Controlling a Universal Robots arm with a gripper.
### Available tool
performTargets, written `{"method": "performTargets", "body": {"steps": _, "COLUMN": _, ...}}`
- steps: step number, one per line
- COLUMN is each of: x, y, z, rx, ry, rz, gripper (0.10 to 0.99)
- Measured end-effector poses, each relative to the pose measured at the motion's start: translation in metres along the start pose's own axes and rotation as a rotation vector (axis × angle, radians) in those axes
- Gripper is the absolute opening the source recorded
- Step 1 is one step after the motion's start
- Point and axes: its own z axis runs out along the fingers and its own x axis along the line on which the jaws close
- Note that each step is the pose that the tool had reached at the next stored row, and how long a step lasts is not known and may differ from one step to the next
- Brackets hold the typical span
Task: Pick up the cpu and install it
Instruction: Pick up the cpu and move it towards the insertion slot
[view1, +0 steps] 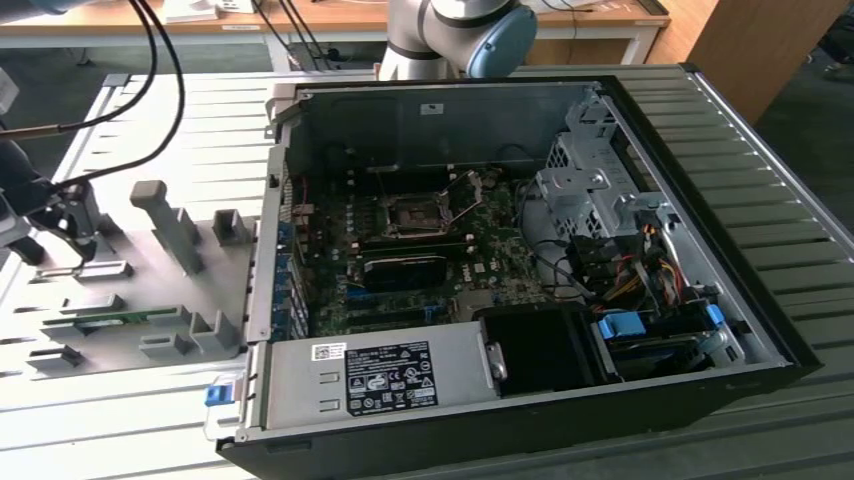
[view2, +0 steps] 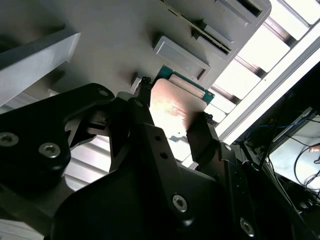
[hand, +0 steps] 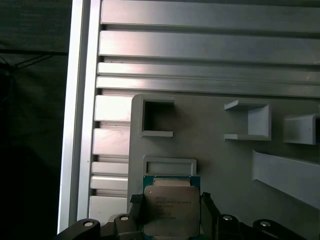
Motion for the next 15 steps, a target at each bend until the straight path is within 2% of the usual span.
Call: {"method": "performTargets", "body": {"steps": 15, "x": 0.0001, "y": 0.0004, "z": -0.0081, "rx": 0.0, "ry": 0.0, "rz": 0.0, "gripper": 0.541}}
